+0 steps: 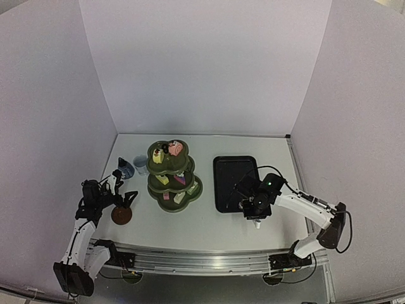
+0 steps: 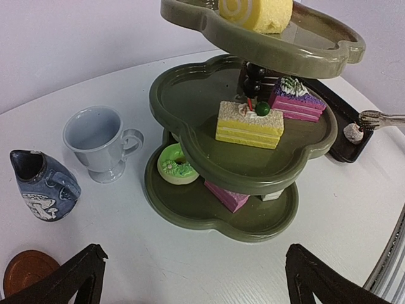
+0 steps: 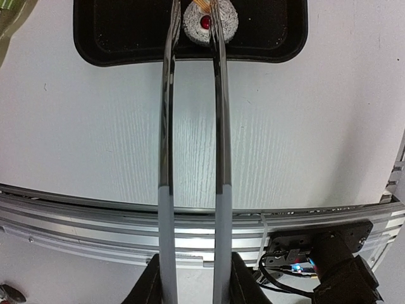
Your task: Serve the afternoon tea
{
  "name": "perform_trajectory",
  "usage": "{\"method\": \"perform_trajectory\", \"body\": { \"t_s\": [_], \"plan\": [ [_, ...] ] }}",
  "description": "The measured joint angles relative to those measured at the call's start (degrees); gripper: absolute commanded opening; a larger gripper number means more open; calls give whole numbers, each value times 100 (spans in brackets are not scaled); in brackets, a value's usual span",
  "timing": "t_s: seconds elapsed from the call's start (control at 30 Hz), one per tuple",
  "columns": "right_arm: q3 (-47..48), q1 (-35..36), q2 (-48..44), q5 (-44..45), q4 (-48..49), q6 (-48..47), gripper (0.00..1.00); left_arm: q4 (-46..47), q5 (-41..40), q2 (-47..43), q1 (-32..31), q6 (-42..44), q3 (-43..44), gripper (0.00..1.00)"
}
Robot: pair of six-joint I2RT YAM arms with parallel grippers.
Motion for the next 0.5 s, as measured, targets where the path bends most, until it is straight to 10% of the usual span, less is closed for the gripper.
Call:
{"method": "perform_trajectory", "body": {
  "t_s": [0.5],
  "plan": [
    [126,-39,408,257,13,-239,30,0,-2,0,0,9,0,100]
  ]
}}
